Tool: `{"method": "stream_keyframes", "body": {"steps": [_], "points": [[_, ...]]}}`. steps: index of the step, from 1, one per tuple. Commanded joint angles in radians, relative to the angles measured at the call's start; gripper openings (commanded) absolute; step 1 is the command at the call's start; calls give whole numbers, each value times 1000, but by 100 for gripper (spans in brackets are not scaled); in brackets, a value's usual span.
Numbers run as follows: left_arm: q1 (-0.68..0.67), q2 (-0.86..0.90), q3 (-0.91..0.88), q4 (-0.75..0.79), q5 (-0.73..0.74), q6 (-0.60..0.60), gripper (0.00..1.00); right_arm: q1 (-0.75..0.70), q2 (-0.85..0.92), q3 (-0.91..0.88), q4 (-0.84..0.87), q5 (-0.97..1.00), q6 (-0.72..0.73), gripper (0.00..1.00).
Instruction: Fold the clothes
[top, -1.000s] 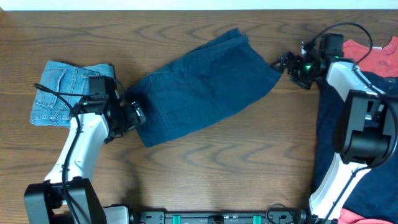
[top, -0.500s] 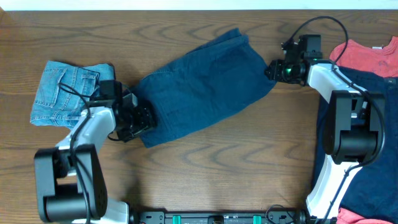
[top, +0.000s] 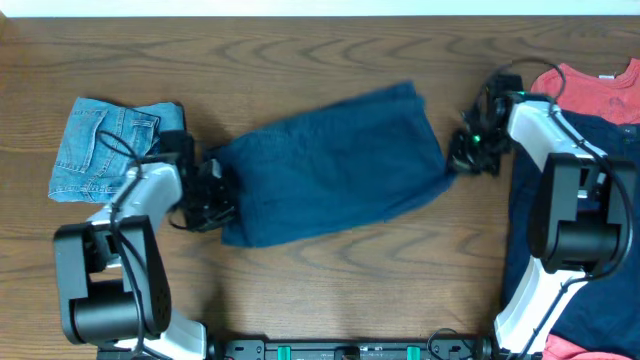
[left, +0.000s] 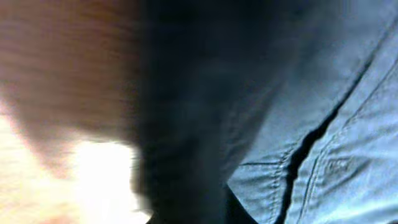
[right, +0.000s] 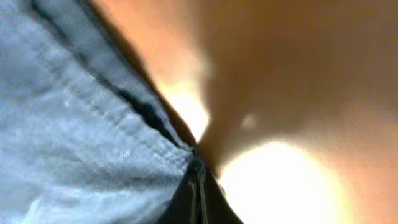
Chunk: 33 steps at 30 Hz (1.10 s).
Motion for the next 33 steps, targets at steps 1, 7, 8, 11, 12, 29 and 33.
{"method": "stream_keyframes", "body": {"steps": [1, 7, 8, 11, 12, 29, 33], "points": [[60, 14, 98, -58, -75, 30, 11, -1, -59, -16, -112, 117, 50, 5], [71, 0, 217, -169, -74, 46, 63, 1, -146, -16, -103, 189, -9, 44], [68, -3, 233, -189, -71, 62, 64, 1, -162, -16, -75, 168, -18, 50], [67, -19, 272, -246, -71, 85, 66, 1, -199, -16, 43, 50, -84, 62], [67, -26, 282, -260, -70, 85, 66, 2, -204, -16, 87, 1, -120, 65], [-145, -74, 159, -140, -67, 117, 24, 119, -40, -16, 425, -131, -136, 4], [-174, -74, 77, -45, -84, 113, 23, 95, -42, -16, 622, -116, 9, 1]]}}
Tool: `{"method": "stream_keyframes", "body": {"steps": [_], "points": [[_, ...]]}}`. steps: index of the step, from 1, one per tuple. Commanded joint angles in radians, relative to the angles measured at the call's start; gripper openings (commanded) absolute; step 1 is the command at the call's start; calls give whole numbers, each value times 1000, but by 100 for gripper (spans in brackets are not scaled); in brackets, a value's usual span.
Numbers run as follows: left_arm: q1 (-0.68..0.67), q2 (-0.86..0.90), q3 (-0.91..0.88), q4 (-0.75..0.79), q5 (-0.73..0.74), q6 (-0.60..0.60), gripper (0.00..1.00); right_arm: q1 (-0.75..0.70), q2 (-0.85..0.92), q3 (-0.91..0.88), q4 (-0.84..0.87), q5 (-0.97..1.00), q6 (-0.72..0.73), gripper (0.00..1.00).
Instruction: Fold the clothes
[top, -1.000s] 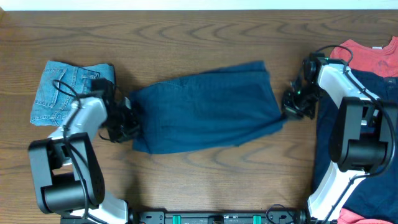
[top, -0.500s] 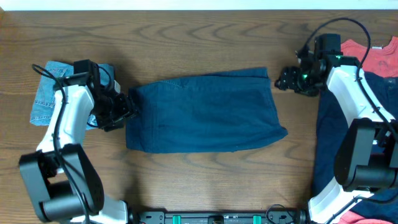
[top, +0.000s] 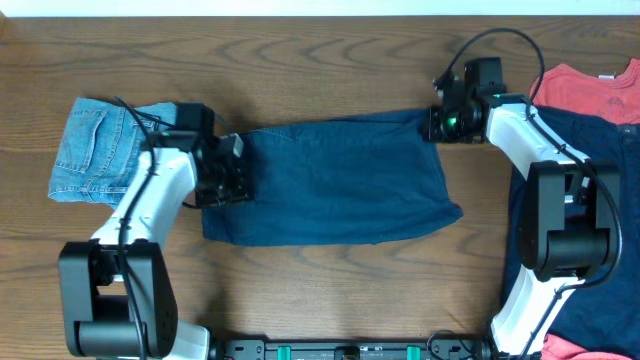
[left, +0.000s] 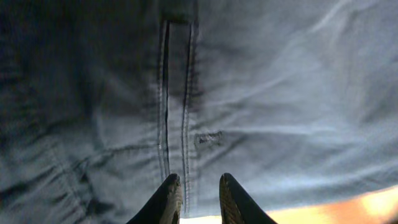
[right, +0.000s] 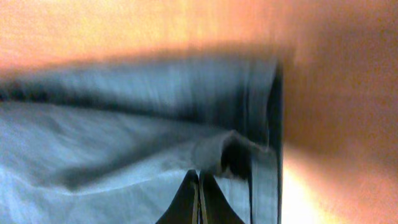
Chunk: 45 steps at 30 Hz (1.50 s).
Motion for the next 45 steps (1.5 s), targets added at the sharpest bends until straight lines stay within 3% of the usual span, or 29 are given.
{"method": "stream_keyframes", "body": {"steps": [1, 3, 5, 7, 11, 16, 17, 20, 24, 29, 33, 39, 42, 43, 45], "points": [[-13, -2, -58, 47, -39, 1, 23, -28, -9, 10, 118, -8, 139, 1], [-13, -2, -91, 89, -39, -2, 23, -46, -9, 10, 198, -8, 197, 1], [-13, -2, -116, 121, -42, -2, 24, -61, -9, 10, 253, -9, 242, 14], [-13, -2, -128, 136, -42, -2, 24, -68, -10, 10, 251, -37, 252, 13], [-13, -3, -127, 136, -41, -2, 24, -65, -14, 10, 121, -253, 104, 15], [-13, -5, -96, 135, 21, -2, 19, -62, -14, 10, -102, -272, -18, 15], [-13, -6, -85, 135, 40, -2, 15, -61, -14, 10, -130, -259, -45, 19], [-13, -11, -53, 135, 66, -2, 15, -59, -14, 10, -163, -156, -75, 49], [-13, -11, -46, 155, 64, -2, 15, -59, -14, 10, -145, -86, -75, 54], [-13, -11, -47, 180, 51, -2, 15, -55, -14, 9, -115, -87, -74, 35], [-13, -11, -49, 180, 15, -2, 15, -47, -14, 9, -73, -92, -73, 2], [-13, -11, -49, 186, 14, -2, 15, -53, -14, 10, 18, -71, 25, 1], [-13, -11, -49, 203, 14, -2, 17, -56, -13, 10, 83, 34, 95, 1], [-13, -11, -49, 212, 14, -2, 23, -56, -11, 10, 110, 87, 109, 1], [-13, -11, -49, 221, 15, -2, 26, -56, -8, 9, 147, 149, 116, 2]]}}
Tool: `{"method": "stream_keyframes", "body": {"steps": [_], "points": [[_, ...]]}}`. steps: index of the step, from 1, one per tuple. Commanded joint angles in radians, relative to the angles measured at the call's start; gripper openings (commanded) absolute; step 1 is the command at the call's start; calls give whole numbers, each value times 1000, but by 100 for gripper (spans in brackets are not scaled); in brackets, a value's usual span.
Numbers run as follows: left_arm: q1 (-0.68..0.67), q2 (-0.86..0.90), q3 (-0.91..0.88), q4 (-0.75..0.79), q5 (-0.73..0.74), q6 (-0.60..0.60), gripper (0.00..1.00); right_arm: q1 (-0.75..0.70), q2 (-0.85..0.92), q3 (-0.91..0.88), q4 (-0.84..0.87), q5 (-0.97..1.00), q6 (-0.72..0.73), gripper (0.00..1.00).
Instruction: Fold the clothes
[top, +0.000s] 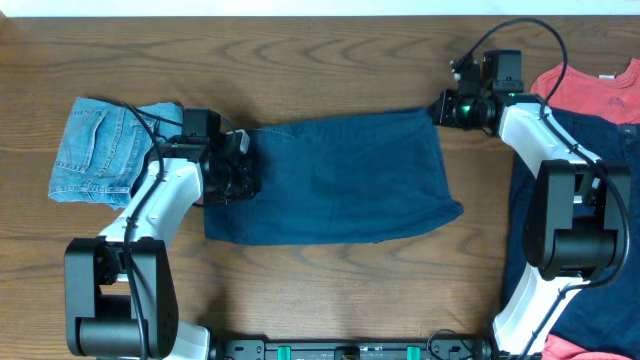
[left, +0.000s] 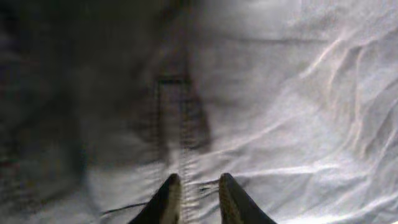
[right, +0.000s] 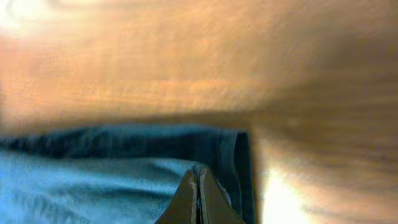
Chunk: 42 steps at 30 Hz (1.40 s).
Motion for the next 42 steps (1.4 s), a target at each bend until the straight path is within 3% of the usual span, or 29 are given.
{"method": "stream_keyframes", "body": {"steps": [1, 2, 3, 4, 5, 10, 13, 16, 21, 28, 30, 34, 41, 42], "points": [[-2, -11, 16, 8, -7, -1, 29, -1, -8, 4, 43, 155, 58, 20], [-2, -11, 16, 11, -7, -1, 31, -1, -8, 5, 53, 161, 57, 53], [-2, -11, 16, 11, -7, -1, 34, -3, -8, 5, 57, 161, 56, 63], [-2, -11, 16, 11, -7, -1, 41, -7, -14, 5, 53, 157, 57, 64], [-2, -11, 16, 11, -7, -1, 44, -12, -20, 5, 42, 145, 57, 62], [-2, -21, 30, 12, 89, -2, 44, -31, -79, 5, -44, -77, 36, 46], [-2, -42, 41, 62, 178, -6, 29, -21, -117, 5, -143, -195, 11, 30], [-2, -52, 41, 165, 184, -51, 9, 18, -121, 4, -246, -153, 0, 14], [-2, -13, 41, 266, 55, -50, 6, 104, -71, 4, -436, 23, 34, 3], [-1, 103, 41, 376, -81, -51, 6, 144, 18, 2, -673, 225, 145, 3], [1, 128, 41, 390, -147, -59, 15, 137, 34, -2, -716, 255, 157, 4], [28, 148, 41, 393, -308, -97, 17, 126, 47, -50, -744, 335, 167, 6], [106, 109, 113, 403, -101, -111, 17, 100, 46, -130, -741, 388, 173, 2], [110, 91, 124, 399, -56, -111, 21, 98, 40, -123, -747, 379, 146, 2]]}}
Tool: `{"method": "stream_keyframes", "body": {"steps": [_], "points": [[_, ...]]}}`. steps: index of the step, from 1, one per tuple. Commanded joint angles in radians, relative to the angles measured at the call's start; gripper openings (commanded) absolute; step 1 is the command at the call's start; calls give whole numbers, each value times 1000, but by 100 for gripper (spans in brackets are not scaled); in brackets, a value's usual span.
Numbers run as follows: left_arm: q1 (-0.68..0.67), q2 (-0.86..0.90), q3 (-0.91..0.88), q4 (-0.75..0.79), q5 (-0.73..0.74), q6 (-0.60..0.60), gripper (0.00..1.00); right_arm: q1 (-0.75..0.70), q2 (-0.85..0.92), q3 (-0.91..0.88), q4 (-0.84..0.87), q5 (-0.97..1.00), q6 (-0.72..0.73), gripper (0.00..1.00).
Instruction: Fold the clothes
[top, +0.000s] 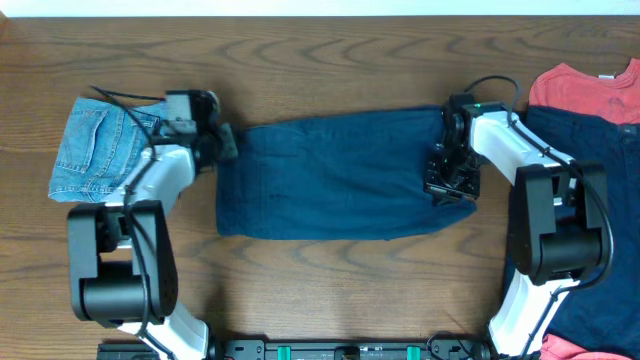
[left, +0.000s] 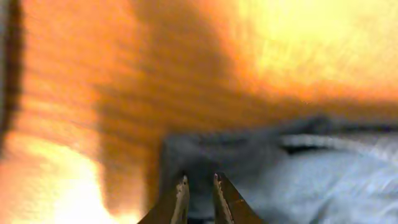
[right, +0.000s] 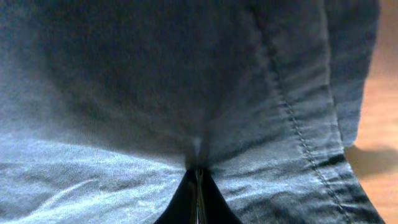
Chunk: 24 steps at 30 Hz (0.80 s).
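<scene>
A dark blue garment (top: 340, 175) lies spread flat and level across the middle of the table. My left gripper (top: 224, 141) sits at its upper-left corner. In the left wrist view the left gripper (left: 199, 180) has its fingers narrowly apart, with the dark corner of the cloth between them. My right gripper (top: 450, 186) is down on the garment's right part, near the right edge. In the right wrist view the right gripper (right: 198, 171) is shut, and the fabric's creases run in to its tips.
Folded light-blue jeans (top: 108, 148) lie at the left, just beyond the left arm. A red shirt (top: 585, 85) and dark navy clothes (top: 610, 200) are piled at the right edge. Bare wooden table (top: 330, 290) lies in front of the garment.
My left gripper went from the middle of the garment's left edge up to its upper-left corner. My right gripper went from the upper-right corner down onto the right part of the cloth.
At first the garment lay slanted, with a gripper at each end. Then it lay level, the grippers at its left edge and upper-right corner, and stayed so. Now the left gripper is on the upper-left corner and the right one lower on the right side.
</scene>
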Motion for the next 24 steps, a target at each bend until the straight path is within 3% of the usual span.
{"method": "stream_keyframes", "body": {"steps": [1, 8, 11, 14, 19, 22, 24], "points": [[20, -74, 66, -11, 140, -13, 24, -29, 39, -37, -18, 104, -60, 1], [-16, -250, 78, -220, 261, -11, 31, -33, -117, 51, 9, -180, -285, 3], [-63, -275, 78, -344, 260, 28, 31, -33, -204, 59, 117, -273, -278, 5], [-119, -264, 60, -437, 245, 49, 30, -26, -247, 59, 244, -285, -181, 7], [-204, -203, -35, -435, 226, -10, 12, 31, -216, 53, 427, -293, -128, 7], [-225, -156, -81, -398, 226, -90, 6, 85, -160, 53, 476, -295, -128, 7], [-229, -124, -109, -381, 224, -117, 6, 122, -106, 53, 494, -252, -103, 1]]}}
